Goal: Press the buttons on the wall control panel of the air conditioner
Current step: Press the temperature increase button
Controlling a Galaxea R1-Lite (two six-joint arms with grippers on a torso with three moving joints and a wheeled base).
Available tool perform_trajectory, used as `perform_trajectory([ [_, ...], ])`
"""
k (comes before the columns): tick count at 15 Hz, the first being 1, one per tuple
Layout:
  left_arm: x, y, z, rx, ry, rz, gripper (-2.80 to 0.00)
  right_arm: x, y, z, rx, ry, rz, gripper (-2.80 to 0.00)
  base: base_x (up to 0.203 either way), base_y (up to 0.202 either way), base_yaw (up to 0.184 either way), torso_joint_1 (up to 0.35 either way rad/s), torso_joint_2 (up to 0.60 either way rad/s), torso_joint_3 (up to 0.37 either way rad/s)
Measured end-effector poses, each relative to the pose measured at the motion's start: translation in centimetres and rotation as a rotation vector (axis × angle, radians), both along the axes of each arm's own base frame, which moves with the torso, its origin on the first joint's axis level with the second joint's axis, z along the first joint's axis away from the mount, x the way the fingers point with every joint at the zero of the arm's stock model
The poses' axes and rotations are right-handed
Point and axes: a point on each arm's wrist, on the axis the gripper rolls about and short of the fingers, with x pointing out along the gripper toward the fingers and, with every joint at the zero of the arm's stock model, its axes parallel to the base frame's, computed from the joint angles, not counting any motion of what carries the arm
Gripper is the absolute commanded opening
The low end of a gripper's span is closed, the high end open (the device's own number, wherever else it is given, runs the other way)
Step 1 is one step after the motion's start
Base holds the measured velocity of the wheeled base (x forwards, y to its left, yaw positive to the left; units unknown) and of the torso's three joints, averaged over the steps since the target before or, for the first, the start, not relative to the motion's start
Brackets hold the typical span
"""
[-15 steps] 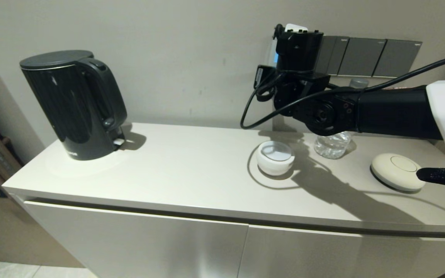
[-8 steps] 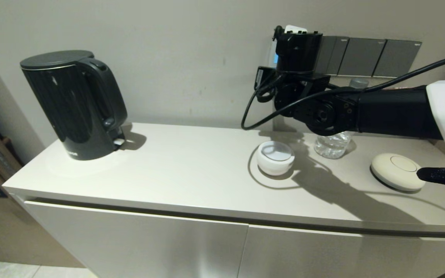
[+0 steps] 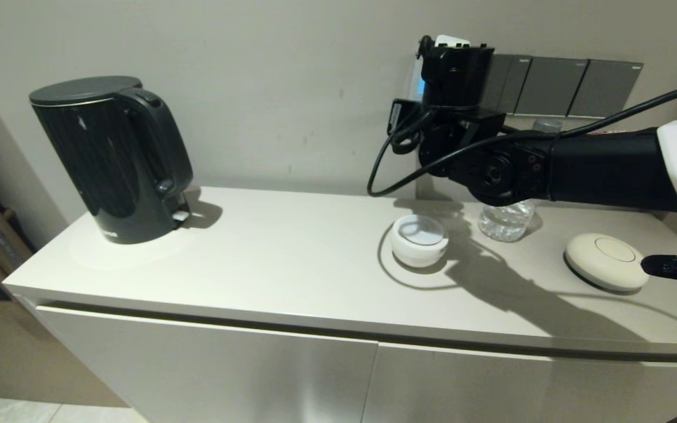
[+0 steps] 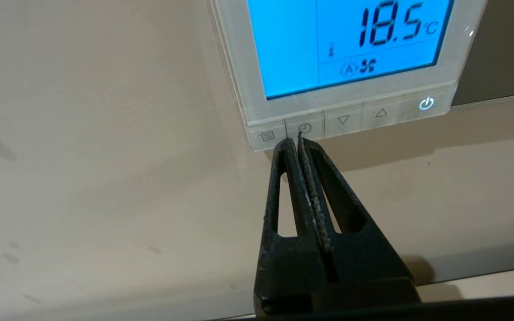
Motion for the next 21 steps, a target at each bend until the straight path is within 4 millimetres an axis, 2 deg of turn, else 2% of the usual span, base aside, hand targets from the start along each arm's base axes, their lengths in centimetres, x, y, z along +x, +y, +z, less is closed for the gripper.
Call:
perform_trajectory([
  [12,-0.01,0.0,0.01,0.0,0.0,0.001,-2.8,0.31,-0.34,0.32,0.004,-0.011,-0.004,-2.8,0.0,0.0,0.0,0.0,0.0,0.0],
  [21,0.0,0.0,0.0,0.0,0.0,0.0,-2.8,0.61,-0.2,-0.35,-0.005,0.005,-0.005,-2.8,0.0,0.0,0.0,0.0,0.0,0.0],
])
